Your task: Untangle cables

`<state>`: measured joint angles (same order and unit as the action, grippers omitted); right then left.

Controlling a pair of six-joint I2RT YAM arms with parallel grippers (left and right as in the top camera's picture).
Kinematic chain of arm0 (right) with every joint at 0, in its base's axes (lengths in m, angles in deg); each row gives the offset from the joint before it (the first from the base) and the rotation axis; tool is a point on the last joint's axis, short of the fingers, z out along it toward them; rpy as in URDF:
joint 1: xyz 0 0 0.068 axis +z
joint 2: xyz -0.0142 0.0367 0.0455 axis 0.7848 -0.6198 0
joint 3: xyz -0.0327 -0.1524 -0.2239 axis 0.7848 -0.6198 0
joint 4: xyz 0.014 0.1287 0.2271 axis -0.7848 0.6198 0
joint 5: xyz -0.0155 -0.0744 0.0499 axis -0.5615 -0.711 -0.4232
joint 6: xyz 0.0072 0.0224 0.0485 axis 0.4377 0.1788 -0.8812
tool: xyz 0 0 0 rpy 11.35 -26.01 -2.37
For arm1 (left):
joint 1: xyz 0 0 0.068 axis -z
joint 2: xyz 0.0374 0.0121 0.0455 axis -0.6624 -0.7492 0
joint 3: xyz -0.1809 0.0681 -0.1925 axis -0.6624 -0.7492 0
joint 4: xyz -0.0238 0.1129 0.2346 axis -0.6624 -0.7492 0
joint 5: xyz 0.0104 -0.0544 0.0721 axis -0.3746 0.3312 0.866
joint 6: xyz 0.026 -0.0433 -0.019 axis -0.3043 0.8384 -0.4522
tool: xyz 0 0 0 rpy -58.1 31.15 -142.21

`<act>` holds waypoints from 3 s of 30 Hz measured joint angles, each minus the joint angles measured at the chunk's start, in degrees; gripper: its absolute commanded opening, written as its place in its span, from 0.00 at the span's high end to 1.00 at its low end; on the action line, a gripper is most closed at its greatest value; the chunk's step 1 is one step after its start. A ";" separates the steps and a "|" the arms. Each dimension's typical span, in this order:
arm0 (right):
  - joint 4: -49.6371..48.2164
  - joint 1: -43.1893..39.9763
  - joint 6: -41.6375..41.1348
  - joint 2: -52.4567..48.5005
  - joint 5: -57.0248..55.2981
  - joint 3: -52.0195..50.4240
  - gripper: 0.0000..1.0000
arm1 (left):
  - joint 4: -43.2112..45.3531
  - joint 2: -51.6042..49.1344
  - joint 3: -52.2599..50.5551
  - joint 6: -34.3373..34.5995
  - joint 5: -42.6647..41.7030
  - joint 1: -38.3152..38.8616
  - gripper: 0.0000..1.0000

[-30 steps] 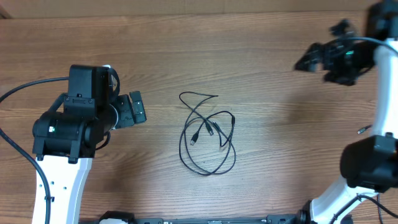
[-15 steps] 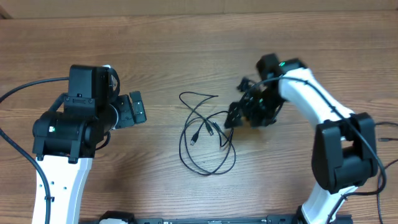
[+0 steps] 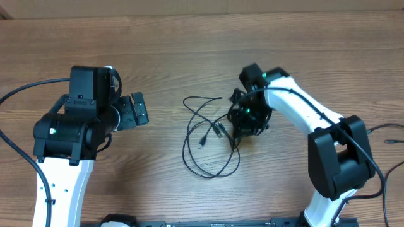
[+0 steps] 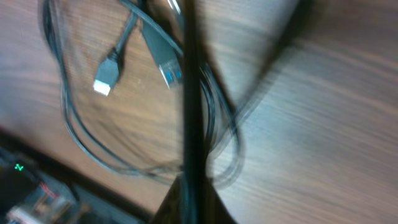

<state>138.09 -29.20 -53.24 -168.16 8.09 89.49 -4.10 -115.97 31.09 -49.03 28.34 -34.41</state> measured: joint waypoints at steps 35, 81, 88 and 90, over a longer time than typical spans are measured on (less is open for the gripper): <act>-33.97 -10.56 2.14 5.51 -64.46 93.92 0.96 | -0.13 -0.04 0.00 0.00 0.00 0.00 0.01; -10.05 -60.00 -16.13 2.27 -5.46 24.55 0.00 | -0.13 -0.04 0.00 0.00 0.00 0.00 0.01; -1.81 -47.54 -16.13 2.27 2.12 24.50 0.00 | -0.11 -0.04 0.00 0.00 0.00 0.00 0.01; -1.46 -42.69 -16.17 2.27 2.38 24.33 0.00 | -0.13 -0.04 0.00 0.00 0.00 0.00 0.01</act>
<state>136.63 -71.89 -69.41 -165.89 10.47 113.81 -4.24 -116.01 31.09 -49.03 28.34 -34.41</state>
